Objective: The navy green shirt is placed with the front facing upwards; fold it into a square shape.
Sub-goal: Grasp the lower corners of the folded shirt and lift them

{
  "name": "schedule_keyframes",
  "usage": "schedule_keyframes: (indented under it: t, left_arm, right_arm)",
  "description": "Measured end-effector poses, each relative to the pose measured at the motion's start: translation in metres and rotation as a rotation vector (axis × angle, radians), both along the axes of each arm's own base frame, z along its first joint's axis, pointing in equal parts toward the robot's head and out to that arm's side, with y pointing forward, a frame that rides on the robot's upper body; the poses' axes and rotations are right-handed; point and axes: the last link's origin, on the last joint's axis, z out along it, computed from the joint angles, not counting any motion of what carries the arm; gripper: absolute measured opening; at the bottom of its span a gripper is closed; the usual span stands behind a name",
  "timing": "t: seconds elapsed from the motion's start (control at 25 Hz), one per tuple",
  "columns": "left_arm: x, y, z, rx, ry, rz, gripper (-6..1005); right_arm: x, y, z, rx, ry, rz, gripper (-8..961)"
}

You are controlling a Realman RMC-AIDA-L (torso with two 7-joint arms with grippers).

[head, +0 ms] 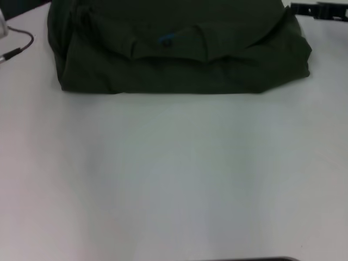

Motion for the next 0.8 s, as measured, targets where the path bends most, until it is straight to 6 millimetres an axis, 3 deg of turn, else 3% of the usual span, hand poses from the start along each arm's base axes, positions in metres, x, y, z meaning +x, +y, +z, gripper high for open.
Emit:
schedule_keyframes:
  t: [0.28, 0.44, 0.8]
  left_arm:
    - [-0.004, -0.036, 0.007, -0.120, -0.019, -0.112, 861]
    - [-0.007, -0.046, 0.005, -0.171, -0.003, -0.131, 861]
    - [-0.013, -0.061, -0.007, -0.256, 0.026, -0.137, 861]
  right_arm:
    - [0.027, -0.050, 0.023, -0.059, 0.022, 0.098, 742]
    - [0.036, -0.070, 0.034, -0.110, 0.054, 0.121, 746]
    - [0.048, -0.087, 0.044, -0.221, -0.027, 0.132, 741]
